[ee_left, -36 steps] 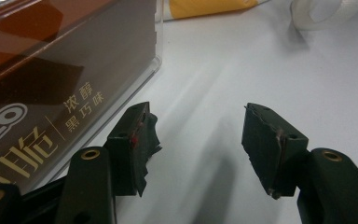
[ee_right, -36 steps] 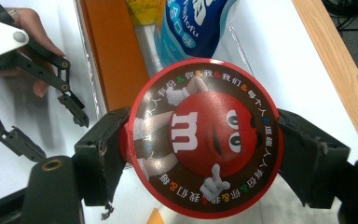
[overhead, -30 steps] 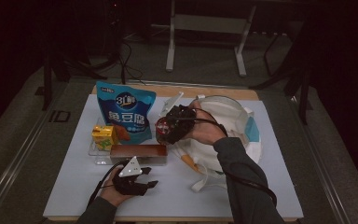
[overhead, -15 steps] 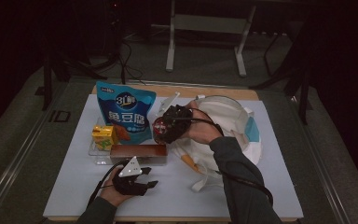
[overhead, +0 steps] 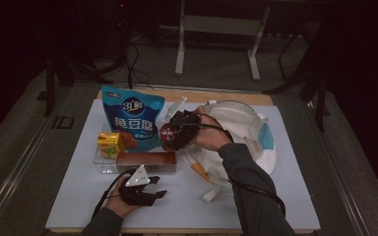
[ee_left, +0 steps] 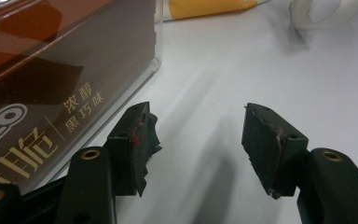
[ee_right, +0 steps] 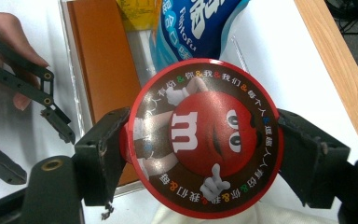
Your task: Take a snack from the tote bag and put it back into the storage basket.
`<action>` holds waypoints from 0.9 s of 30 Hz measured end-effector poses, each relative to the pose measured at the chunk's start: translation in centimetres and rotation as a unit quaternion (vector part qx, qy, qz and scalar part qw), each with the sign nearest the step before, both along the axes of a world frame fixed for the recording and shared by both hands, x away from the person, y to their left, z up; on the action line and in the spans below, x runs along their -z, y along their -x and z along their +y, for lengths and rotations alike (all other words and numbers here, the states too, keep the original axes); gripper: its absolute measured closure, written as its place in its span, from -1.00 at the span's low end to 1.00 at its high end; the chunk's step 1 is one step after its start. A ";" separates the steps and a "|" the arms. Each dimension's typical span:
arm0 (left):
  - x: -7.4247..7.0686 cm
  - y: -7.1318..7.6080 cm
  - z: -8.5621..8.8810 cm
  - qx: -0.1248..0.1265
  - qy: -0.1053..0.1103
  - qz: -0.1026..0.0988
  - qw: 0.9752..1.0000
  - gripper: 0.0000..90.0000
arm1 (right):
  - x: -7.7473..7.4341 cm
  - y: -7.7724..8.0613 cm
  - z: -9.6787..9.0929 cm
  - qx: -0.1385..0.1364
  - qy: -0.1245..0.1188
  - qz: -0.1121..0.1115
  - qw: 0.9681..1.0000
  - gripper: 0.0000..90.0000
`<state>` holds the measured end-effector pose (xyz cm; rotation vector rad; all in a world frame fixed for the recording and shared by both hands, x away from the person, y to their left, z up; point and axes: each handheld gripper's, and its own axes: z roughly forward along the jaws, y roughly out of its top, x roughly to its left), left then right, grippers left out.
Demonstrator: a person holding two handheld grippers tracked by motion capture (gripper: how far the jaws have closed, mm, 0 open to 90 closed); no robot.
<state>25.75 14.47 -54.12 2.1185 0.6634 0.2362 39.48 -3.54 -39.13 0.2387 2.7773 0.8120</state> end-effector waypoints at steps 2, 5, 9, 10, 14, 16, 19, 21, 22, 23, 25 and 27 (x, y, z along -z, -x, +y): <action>0.0 0.0 0.0 0.000 0.000 0.000 1.000 -0.05 | 0.1 -0.1 0.1 0.000 0.001 0.001 1.000 -0.47; 0.0 0.0 0.0 0.000 0.000 0.000 1.000 -0.05 | 0.3 -0.1 0.2 0.000 0.002 0.000 1.000 -0.47; 0.0 0.0 0.0 0.000 0.000 -0.001 1.000 -0.05 | 0.4 -0.1 0.3 0.001 0.002 0.001 1.000 -0.47; 0.0 0.0 0.0 0.000 0.000 -0.001 1.000 -0.05 | 0.4 -0.1 0.4 0.000 0.001 0.001 1.000 -0.47; 0.0 0.0 0.0 0.000 -0.001 -0.001 1.000 -0.05 | 0.5 -0.2 0.5 0.000 0.000 0.003 1.000 -0.47; 0.0 0.0 0.0 0.000 -0.001 -0.001 1.000 -0.05 | 0.6 -0.2 0.6 -0.001 0.001 0.002 1.000 -0.47; 0.0 0.0 0.0 0.000 -0.001 -0.001 1.000 -0.05 | 0.7 -0.2 0.6 0.000 -0.001 0.004 1.000 -0.47; 0.0 0.0 0.0 0.000 -0.001 -0.001 1.000 -0.05 | 0.7 -0.3 0.6 0.000 -0.002 0.003 1.000 -0.47; 0.0 0.0 0.0 0.000 -0.001 -0.001 1.000 -0.05 | 0.7 -0.3 0.6 0.000 -0.002 0.003 1.000 -0.47; 0.0 0.0 0.0 0.000 -0.001 -0.001 1.000 -0.05 | 0.7 -0.3 0.6 0.001 -0.003 0.003 1.000 -0.47; 0.0 0.0 0.0 0.000 -0.001 -0.001 1.000 -0.05 | 0.8 -0.3 0.6 0.003 -0.004 0.001 1.000 -0.47; 0.0 0.1 0.0 0.000 -0.001 -0.002 1.000 -0.05 | 0.8 -0.3 0.7 0.004 -0.003 0.002 1.000 -0.47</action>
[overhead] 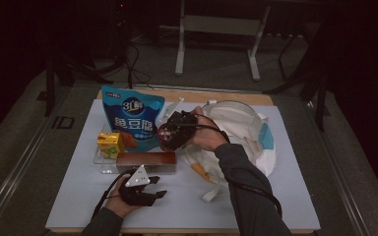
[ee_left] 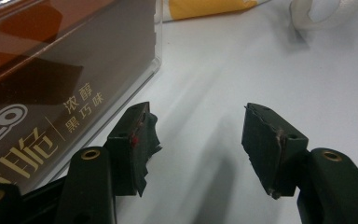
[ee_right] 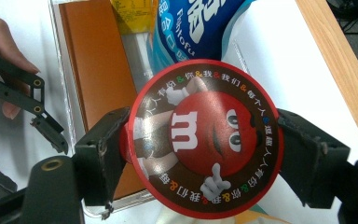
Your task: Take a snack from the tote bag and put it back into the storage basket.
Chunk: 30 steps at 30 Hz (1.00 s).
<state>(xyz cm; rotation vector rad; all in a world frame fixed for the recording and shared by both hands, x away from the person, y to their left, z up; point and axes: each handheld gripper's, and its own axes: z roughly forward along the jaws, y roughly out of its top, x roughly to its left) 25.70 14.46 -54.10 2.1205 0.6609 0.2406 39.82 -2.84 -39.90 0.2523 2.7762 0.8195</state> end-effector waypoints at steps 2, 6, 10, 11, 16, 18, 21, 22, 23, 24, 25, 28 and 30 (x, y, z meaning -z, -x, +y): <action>0.0 0.0 0.0 0.000 0.000 0.000 1.000 -0.05 | 0.0 0.0 0.0 -0.001 0.000 -0.002 1.000 -0.47; 0.0 0.0 0.0 0.000 0.000 0.000 1.000 -0.05 | 0.1 0.1 0.3 -0.002 -0.004 -0.002 1.000 -0.47; 0.0 0.0 0.0 0.000 0.001 -0.001 1.000 -0.05 | 0.3 0.1 0.6 -0.002 -0.002 -0.002 1.000 -0.47; 0.0 0.0 0.0 0.000 0.001 -0.001 1.000 -0.05 | 0.4 0.1 0.7 -0.002 -0.002 -0.001 1.000 -0.47; 0.0 0.0 0.0 -0.001 0.003 -0.001 1.000 -0.05 | 1.0 0.1 1.2 -0.002 0.002 -0.002 1.000 -0.47; 0.0 0.0 0.0 -0.001 0.003 -0.001 1.000 -0.05 | 1.2 0.1 1.3 0.000 0.002 -0.004 1.000 -0.47; 0.0 0.0 0.0 -0.001 0.003 -0.001 1.000 -0.05 | 1.4 0.0 1.6 0.004 0.004 -0.008 1.000 -0.47; 0.0 0.0 0.0 -0.001 0.003 -0.001 1.000 -0.05 | 1.5 0.0 1.6 0.005 0.005 -0.009 1.000 -0.47; 0.0 0.1 0.0 -0.001 0.003 -0.001 1.000 -0.05 | 1.6 0.0 1.6 0.009 0.006 -0.009 1.000 -0.47; 0.0 0.1 0.0 0.000 0.003 -0.001 1.000 -0.05 | 1.6 0.0 1.6 0.012 0.007 -0.011 1.000 -0.47; 0.0 0.1 0.0 0.000 0.002 -0.001 1.000 -0.05 | 1.7 0.0 1.6 0.015 0.008 -0.012 1.000 -0.47; 0.0 0.1 0.0 -0.001 0.003 -0.001 1.000 -0.05 | 1.7 -0.1 1.6 0.020 0.002 -0.015 1.000 -0.47; 0.0 0.1 0.0 -0.001 0.002 -0.001 1.000 -0.05 | 1.8 -0.1 1.6 0.024 0.002 -0.017 1.000 -0.47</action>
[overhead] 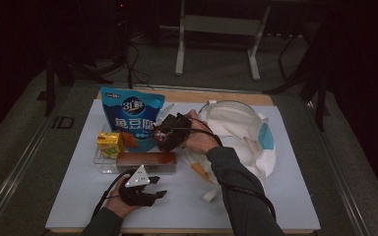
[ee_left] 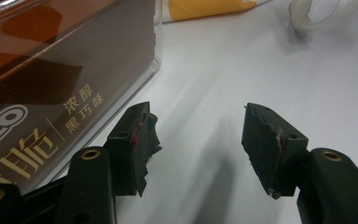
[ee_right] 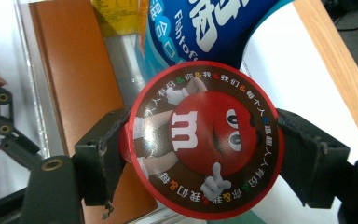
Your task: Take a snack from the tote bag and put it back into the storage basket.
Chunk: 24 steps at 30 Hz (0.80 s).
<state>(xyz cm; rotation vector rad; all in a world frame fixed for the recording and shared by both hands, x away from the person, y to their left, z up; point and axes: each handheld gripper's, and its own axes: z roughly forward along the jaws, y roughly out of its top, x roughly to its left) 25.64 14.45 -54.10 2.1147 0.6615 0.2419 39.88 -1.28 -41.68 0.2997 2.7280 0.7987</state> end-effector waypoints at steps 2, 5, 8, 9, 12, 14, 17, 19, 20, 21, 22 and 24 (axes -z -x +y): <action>0.0 0.0 0.0 0.000 -0.001 -0.001 1.000 -0.05 | 0.0 0.0 0.0 0.005 -0.002 -0.003 1.000 -0.47; 0.0 0.0 0.0 0.000 0.000 0.000 1.000 -0.05 | 0.2 -0.1 0.0 0.010 -0.002 -0.006 1.000 -0.47; 0.0 0.0 0.0 0.000 0.000 -0.001 1.000 -0.05 | 0.6 -0.1 0.2 0.014 0.002 -0.009 1.000 -0.47; 0.0 0.0 0.0 0.000 0.000 -0.001 1.000 -0.05 | 0.7 -0.1 0.2 0.014 0.005 -0.009 1.000 -0.47; 0.0 0.0 0.0 0.000 0.000 -0.001 1.000 -0.05 | 1.2 -0.1 0.3 0.018 0.011 -0.011 1.000 -0.47; 0.0 0.0 0.0 0.000 0.000 0.000 1.000 -0.05 | 1.5 -0.1 0.5 0.016 0.018 -0.008 1.000 -0.47; 0.0 0.0 0.0 0.000 -0.001 0.000 1.000 -0.05 | 1.9 -0.2 0.6 0.014 0.026 -0.002 1.000 -0.47; 0.0 0.0 0.0 0.001 0.000 0.000 1.000 -0.05 | 2.1 -0.2 0.7 0.013 0.031 0.009 0.999 -0.47; 0.0 0.0 0.0 0.001 0.000 -0.001 1.000 -0.05 | 2.1 -0.2 0.8 0.013 0.032 0.009 0.999 -0.48; 0.0 0.0 0.0 0.001 0.000 0.000 1.000 -0.05 | 2.0 -0.2 0.8 0.015 0.035 0.012 0.999 -0.48; 0.0 0.0 0.0 0.001 -0.001 -0.001 1.000 -0.05 | 2.0 -0.2 0.8 0.015 0.037 0.014 0.999 -0.48; 0.0 0.0 0.0 0.001 0.000 -0.001 1.000 -0.05 | 2.0 -0.2 0.7 0.017 0.047 0.019 0.999 -0.48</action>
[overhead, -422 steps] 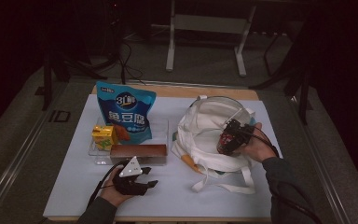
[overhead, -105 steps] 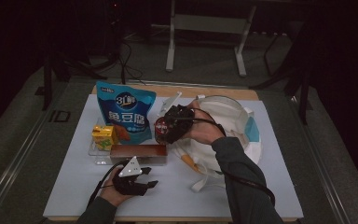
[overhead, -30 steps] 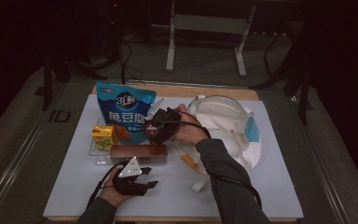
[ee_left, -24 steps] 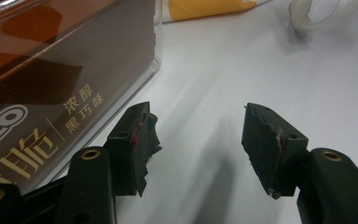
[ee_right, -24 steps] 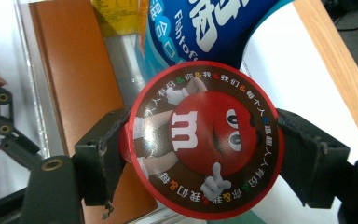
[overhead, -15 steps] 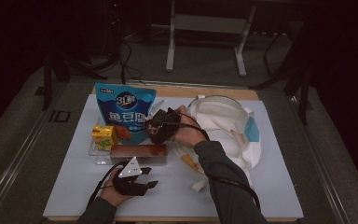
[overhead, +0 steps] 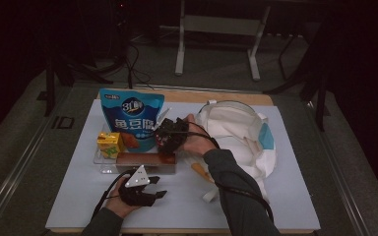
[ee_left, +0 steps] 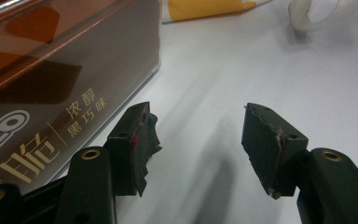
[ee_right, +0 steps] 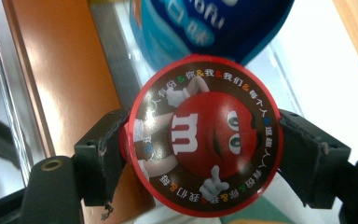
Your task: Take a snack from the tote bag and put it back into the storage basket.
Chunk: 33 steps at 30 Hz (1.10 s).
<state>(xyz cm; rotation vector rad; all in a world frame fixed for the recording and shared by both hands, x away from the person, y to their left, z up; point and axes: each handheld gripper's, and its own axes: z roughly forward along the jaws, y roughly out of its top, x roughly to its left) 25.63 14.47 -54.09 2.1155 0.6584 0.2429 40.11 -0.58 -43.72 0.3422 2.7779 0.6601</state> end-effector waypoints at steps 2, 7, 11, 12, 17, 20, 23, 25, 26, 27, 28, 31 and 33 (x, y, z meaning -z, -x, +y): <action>0.0 0.0 0.0 0.000 0.000 0.000 1.000 -0.05 | 0.2 0.0 -0.1 0.001 0.011 0.003 1.000 -0.48; 0.0 0.0 0.0 0.000 0.000 0.000 1.000 -0.05 | 0.6 -0.2 -0.3 0.011 0.013 0.015 1.000 -0.48; 0.0 0.0 0.0 0.000 0.001 0.000 1.000 -0.05 | 0.8 -0.2 -0.1 0.015 0.019 0.017 1.000 -0.49; 0.0 0.0 0.0 0.000 0.001 0.000 1.000 -0.05 | 0.8 -0.3 -0.1 0.016 0.019 0.018 1.000 -0.49; 0.0 0.0 0.0 0.000 0.001 -0.001 1.000 -0.05 | 0.6 -0.3 -0.3 0.021 0.004 0.023 1.000 -0.53; 0.0 0.0 0.0 0.000 0.000 0.000 1.000 -0.05 | -0.1 -0.3 -0.6 0.021 0.005 0.020 1.000 -0.53; 0.0 0.0 0.0 0.000 0.000 -0.001 1.000 -0.05 | -0.3 -0.4 -1.0 0.027 0.002 0.018 0.999 -0.53; 0.0 0.0 0.0 0.000 0.000 0.000 1.000 -0.05 | -0.3 -0.4 -1.2 0.027 -0.001 0.016 0.999 -0.53; 0.0 0.0 0.0 -0.001 0.000 0.000 1.000 -0.05 | -0.4 -0.4 -1.3 0.031 -0.002 0.017 0.999 -0.51; 0.0 0.0 0.0 -0.001 0.001 0.000 1.000 -0.05 | -0.5 -0.5 -1.5 0.028 -0.005 0.018 0.999 -0.51; 0.0 0.0 0.0 -0.001 0.000 0.000 1.000 -0.05 | -0.5 -0.5 -1.6 0.031 -0.004 0.018 0.999 -0.51; 0.0 0.0 0.0 -0.002 0.001 0.000 1.000 -0.05 | -0.7 -0.5 -1.8 0.031 -0.005 0.015 0.999 -0.51; 0.0 0.0 0.0 -0.001 0.000 -0.001 1.000 -0.05 | -1.0 -0.4 -2.0 0.030 -0.010 0.017 0.999 -0.51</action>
